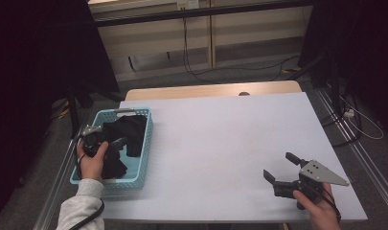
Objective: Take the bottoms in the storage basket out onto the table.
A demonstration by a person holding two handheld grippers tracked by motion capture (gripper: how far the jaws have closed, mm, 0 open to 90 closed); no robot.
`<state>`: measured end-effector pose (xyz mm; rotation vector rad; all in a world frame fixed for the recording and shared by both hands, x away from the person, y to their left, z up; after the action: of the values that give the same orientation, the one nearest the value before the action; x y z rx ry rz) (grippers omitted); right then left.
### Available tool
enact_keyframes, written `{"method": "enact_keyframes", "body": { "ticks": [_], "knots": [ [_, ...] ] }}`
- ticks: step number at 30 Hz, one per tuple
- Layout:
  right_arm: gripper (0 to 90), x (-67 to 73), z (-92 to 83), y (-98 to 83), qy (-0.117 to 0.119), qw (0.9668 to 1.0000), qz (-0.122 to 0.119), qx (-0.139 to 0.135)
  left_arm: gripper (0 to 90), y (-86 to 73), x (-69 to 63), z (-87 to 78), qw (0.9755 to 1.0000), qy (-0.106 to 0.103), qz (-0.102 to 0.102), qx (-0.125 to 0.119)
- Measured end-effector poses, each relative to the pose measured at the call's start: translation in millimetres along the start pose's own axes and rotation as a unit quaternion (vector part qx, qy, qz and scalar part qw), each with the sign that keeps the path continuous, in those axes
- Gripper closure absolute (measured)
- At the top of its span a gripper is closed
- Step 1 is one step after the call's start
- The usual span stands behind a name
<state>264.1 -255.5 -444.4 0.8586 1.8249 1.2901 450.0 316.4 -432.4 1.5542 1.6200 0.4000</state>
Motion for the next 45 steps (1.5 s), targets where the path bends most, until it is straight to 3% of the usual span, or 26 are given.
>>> {"method": "enact_keyframes", "body": {
  "ticks": [20, 23, 25, 34, 37, 40, 45],
  "knots": [
    [2.4, 1.2, 0.2, 0.1, 0.005, 1.0000, -0.003, 0.000, 4.3, -2.6, 6.4, 8.4, 0.9987, 0.027, -0.023, 0.036],
    [2.4, 1.4, 0.3, 0.3, 0.006, 1.0000, -0.003, -0.001, 4.7, -3.7, 5.4, 10.6, 0.9980, 0.035, -0.023, 0.047],
    [2.4, 1.3, 0.4, 0.2, 0.006, 1.0000, -0.004, 0.000, 4.6, -4.7, 5.3, 11.5, 0.9974, 0.039, -0.012, 0.059],
    [2.4, 1.3, 0.1, 0.3, 0.007, 1.0000, -0.003, -0.001, 4.6, -6.6, 5.0, 14.2, 0.9963, 0.045, -0.014, 0.072],
    [2.4, 1.4, 0.0, 0.3, 0.007, 1.0000, -0.004, -0.001, 4.6, -7.4, 4.3, 15.9, 0.9960, 0.047, -0.024, 0.072],
    [2.4, 1.3, 0.0, 0.3, 0.007, 1.0000, -0.004, -0.001, 4.8, -7.7, 7.1, 16.3, 0.9949, 0.053, -0.014, 0.085],
    [2.4, 1.3, -0.2, 0.4, 0.007, 1.0000, -0.004, -0.002, 5.0, -8.5, 6.0, 18.3, 0.9945, 0.059, -0.018, 0.084]
  ]
}}
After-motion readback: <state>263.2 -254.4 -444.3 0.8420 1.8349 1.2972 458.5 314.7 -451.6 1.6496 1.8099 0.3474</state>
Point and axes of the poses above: each handheld gripper's, and its own axes: z roughly forward along the jaws, y roughly out of its top, x roughly to its left, the point moved 2 cm from there along z, roughly forward along the jaws, and after that the axes turned 15 degrees about -z, right-handed, at the moved point
